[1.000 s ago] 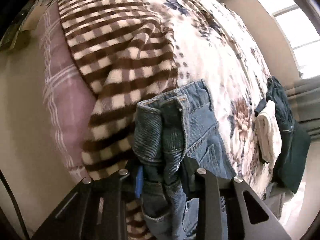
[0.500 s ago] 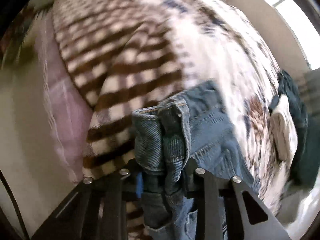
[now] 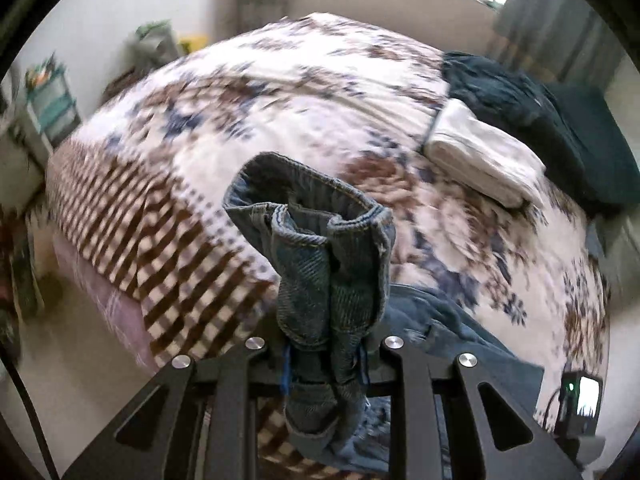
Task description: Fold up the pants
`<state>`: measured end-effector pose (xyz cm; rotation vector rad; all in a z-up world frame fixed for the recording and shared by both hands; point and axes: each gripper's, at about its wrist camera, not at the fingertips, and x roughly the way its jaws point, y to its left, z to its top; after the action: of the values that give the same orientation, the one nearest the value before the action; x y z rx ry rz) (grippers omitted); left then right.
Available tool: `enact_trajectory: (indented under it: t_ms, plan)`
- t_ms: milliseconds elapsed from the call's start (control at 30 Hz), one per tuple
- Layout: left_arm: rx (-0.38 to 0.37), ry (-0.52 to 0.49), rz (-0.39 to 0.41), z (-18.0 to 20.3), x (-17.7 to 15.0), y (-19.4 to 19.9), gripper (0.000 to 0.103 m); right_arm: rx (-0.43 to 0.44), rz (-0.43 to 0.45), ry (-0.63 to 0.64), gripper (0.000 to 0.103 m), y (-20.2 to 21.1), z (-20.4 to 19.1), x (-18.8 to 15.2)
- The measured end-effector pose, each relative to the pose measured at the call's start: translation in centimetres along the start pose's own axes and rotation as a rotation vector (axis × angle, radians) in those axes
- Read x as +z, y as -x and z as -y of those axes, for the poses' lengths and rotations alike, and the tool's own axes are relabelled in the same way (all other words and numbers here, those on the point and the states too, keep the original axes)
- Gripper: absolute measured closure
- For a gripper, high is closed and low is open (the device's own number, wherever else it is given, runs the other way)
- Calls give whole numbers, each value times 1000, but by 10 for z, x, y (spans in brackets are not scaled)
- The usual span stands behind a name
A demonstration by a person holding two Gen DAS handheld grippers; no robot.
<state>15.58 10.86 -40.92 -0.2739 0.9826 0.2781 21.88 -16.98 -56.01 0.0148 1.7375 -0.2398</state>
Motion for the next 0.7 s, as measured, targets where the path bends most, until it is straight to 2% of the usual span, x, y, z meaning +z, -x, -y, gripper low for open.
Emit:
enact_trajectory:
  t_ms: [233, 333, 467, 700]
  plan:
    - [-15, -121, 5, 68, -17, 18, 83, 49, 33, -10, 28, 6, 32, 11]
    - [-13, -149, -3, 89, -25, 20, 83, 110, 32, -30, 28, 4, 54, 14]
    - [-8, -178, -14, 110, -32, 20, 83, 82, 21, -43, 28, -3, 81, 12]
    - [-14, -230, -25, 143, -44, 22, 83, 88, -7, -104, 28, -16, 121, 2]
